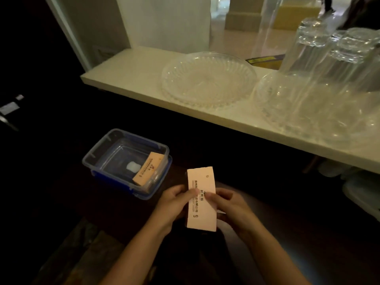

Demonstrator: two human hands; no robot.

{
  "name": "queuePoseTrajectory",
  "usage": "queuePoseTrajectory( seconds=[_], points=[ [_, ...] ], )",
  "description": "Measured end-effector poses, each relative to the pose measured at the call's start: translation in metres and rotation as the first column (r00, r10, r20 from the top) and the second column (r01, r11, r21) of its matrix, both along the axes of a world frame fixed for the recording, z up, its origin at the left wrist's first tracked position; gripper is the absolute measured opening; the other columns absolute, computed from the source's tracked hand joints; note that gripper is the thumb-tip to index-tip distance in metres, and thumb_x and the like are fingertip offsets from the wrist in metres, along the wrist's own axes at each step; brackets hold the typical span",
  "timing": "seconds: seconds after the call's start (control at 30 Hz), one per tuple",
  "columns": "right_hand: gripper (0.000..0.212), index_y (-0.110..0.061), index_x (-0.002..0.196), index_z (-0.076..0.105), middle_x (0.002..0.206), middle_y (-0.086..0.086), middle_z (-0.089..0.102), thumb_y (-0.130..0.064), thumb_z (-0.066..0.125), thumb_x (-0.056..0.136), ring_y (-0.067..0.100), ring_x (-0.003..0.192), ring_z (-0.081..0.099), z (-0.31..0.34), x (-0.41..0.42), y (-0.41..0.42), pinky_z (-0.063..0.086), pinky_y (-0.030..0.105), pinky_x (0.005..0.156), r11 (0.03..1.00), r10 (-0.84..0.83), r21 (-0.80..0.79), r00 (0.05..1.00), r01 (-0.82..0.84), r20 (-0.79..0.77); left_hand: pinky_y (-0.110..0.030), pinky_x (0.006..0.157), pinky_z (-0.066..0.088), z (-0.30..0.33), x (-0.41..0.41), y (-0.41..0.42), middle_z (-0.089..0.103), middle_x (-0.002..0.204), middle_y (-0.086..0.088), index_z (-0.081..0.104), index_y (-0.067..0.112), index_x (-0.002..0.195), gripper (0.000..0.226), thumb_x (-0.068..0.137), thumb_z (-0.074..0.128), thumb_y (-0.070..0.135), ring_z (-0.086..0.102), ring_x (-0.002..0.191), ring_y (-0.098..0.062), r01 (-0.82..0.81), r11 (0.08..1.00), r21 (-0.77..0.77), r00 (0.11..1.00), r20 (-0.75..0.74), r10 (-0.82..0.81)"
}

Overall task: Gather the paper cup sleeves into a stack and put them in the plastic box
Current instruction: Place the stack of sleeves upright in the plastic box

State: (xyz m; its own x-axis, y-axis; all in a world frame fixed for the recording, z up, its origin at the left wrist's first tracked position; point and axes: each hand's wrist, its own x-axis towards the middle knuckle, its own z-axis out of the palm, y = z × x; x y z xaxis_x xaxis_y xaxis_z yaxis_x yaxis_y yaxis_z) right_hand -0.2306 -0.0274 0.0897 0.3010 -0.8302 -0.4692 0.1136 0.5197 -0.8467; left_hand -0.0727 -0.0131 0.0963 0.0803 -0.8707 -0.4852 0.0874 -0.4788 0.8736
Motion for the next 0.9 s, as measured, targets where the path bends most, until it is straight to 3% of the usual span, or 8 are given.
queuePoseTrajectory(
  seconds=[0.17, 0.3, 0.5, 0.63, 0.7, 0.77, 0.83, 0.9],
  points=[
    [0.019, -0.012, 0.099, 0.061, 0.074, -0.005, 0.076, -0.019, 0.065, 0.082, 0.008, 0.071, 0.071, 0.003, 0.029, -0.012, 0.052, 0.014, 0.049, 1.000, -0.005, 0.025, 1.000, 0.006, -0.024, -0.036, 0.081, 0.054, 0.012, 0.027, -0.011, 0.073, 0.090, -0.006, 0.066, 0.019, 0.090, 0.009, 0.082, 0.062, 0.021, 0.068, 0.086, -0.018, 0.041, 0.999, 0.029, 0.999, 0.014, -0.041],
    [0.012, -0.011, 0.093, 0.061, 0.070, -0.005, 0.076, -0.019, 0.062, 0.084, 0.010, 0.069, 0.071, 0.005, 0.061, -0.027, 0.053, 0.017, 0.048, 0.998, -0.031, 0.061, 1.000, 0.031, -0.005, -0.032, 0.072, 0.057, 0.010, 0.067, -0.022, 0.074, 0.091, -0.005, 0.066, 0.013, 0.097, 0.017, 0.080, 0.063, 0.019, 0.070, 0.085, -0.016, 0.072, 0.996, 0.044, 0.997, -0.025, -0.071],
    [0.008, -0.013, 0.088, 0.060, 0.083, 0.003, 0.071, -0.018, 0.063, 0.084, 0.011, 0.067, 0.071, 0.008, 0.148, -0.048, 0.053, 0.019, 0.049, 0.991, -0.116, 0.065, 0.993, 0.118, -0.031, -0.035, 0.073, 0.056, 0.002, 0.156, -0.059, 0.073, 0.093, -0.002, 0.060, 0.027, 0.095, 0.019, 0.078, 0.066, 0.024, 0.069, 0.089, -0.018, 0.140, 0.988, 0.059, 0.990, 0.027, -0.141],
    [0.017, -0.011, 0.098, 0.057, 0.095, 0.006, 0.068, -0.019, 0.064, 0.084, 0.010, 0.073, 0.070, 0.011, 0.199, -0.065, 0.053, 0.016, 0.051, 0.994, -0.100, 0.051, 0.994, 0.102, -0.035, -0.035, 0.063, 0.054, -0.006, 0.207, -0.089, 0.072, 0.088, -0.002, 0.057, 0.030, 0.091, 0.020, 0.076, 0.068, 0.024, 0.069, 0.083, -0.019, 0.147, 0.986, 0.073, 0.985, 0.079, -0.153],
    [0.027, -0.009, 0.109, 0.057, 0.101, 0.004, 0.067, -0.019, 0.063, 0.085, 0.009, 0.079, 0.068, 0.010, 0.214, -0.074, 0.052, 0.014, 0.054, 0.995, -0.075, -0.069, 0.987, 0.066, -0.145, -0.030, 0.056, 0.052, -0.012, 0.228, -0.105, 0.074, 0.077, 0.002, 0.059, 0.026, 0.089, 0.016, 0.077, 0.067, 0.018, 0.069, 0.074, -0.015, 0.135, 0.988, 0.073, 0.988, 0.065, -0.140],
    [0.036, -0.014, 0.121, 0.054, 0.110, -0.001, 0.063, -0.024, 0.060, 0.087, 0.013, 0.099, 0.062, 0.006, 0.217, -0.082, 0.053, 0.019, 0.070, 0.945, -0.121, -0.323, 0.865, -0.050, -0.487, -0.030, 0.057, 0.051, -0.020, 0.247, -0.121, 0.073, 0.079, 0.000, 0.059, 0.019, 0.094, 0.018, 0.078, 0.066, 0.015, 0.068, 0.075, -0.015, 0.123, 0.990, 0.075, 0.988, 0.079, -0.129],
    [0.038, -0.021, 0.128, 0.050, 0.129, 0.000, 0.055, -0.029, 0.053, 0.091, 0.018, 0.121, 0.049, -0.001, 0.208, -0.086, 0.043, 0.030, 0.095, 0.760, -0.251, -0.508, 0.538, -0.406, -0.805, -0.032, 0.060, 0.051, -0.028, 0.263, -0.133, 0.069, 0.084, -0.002, 0.057, 0.019, 0.094, 0.019, 0.078, 0.066, 0.012, 0.066, 0.079, -0.017, 0.115, 0.989, 0.096, 0.987, 0.101, -0.124],
    [0.041, -0.025, 0.132, 0.045, 0.144, 0.002, 0.042, -0.034, 0.048, 0.092, 0.022, 0.136, 0.030, -0.011, 0.200, -0.086, 0.023, 0.042, 0.113, 0.567, -0.269, -0.384, 0.276, -0.729, -0.923, -0.032, 0.059, 0.051, -0.039, 0.273, -0.143, 0.067, 0.085, -0.002, 0.055, 0.024, 0.087, 0.019, 0.078, 0.066, 0.011, 0.065, 0.079, -0.017, 0.137, 0.981, 0.133, 0.980, 0.123, -0.154]
  ],
)
